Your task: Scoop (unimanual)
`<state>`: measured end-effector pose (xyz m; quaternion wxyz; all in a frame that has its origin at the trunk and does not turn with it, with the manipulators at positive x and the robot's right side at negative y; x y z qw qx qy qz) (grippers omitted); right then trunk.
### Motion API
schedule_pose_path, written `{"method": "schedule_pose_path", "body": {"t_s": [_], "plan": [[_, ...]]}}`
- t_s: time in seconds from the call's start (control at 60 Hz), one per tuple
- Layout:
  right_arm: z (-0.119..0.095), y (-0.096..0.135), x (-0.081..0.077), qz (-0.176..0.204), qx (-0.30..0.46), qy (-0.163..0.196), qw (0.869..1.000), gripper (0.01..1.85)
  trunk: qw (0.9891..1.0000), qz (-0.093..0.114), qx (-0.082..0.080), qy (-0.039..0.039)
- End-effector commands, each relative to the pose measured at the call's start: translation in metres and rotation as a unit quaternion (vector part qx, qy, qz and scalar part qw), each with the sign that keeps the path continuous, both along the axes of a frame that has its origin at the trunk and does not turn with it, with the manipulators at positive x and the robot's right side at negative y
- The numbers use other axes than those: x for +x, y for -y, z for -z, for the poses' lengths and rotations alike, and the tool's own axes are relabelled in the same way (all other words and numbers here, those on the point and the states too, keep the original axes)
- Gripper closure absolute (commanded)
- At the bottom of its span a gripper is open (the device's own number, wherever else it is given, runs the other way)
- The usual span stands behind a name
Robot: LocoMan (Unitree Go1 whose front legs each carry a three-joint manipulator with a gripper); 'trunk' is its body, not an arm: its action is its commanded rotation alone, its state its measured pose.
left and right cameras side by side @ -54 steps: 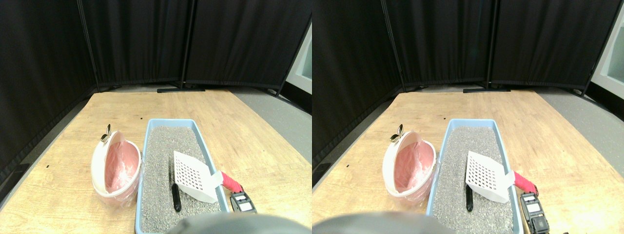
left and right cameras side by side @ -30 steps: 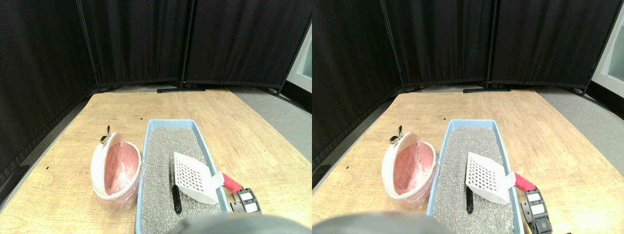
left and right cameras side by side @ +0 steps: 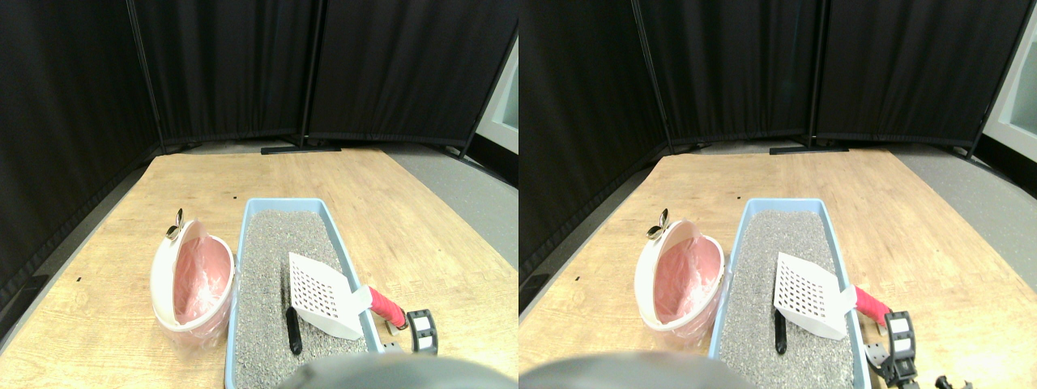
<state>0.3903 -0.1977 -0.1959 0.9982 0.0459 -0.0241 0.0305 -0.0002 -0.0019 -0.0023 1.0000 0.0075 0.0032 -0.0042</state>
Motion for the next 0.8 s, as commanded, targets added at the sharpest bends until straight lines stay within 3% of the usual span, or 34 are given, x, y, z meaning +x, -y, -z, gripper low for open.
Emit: {"method": "schedule_pose_path", "body": {"t_s": [0.017,0.183,0.483,0.8], "plan": [[-0.002,0.001,0.004,-0.001,-0.001,0.016,1.0,0.88,1.0,-0.001,-0.003,-0.0008],[0.001,0.003,0.014,0.007,0.011,0.013,1.0,0.82,1.0,-0.001,-0.004,-0.0012],[0.008,0.001,0.033,0.003,0.016,0.021,1.0,0.91,1.0,-0.004,-0.008,-0.0025],[0.008,-0.003,0.044,0.004,0.017,0.017,1.0,0.9,0.9999,-0.005,-0.009,-0.0025]]}}
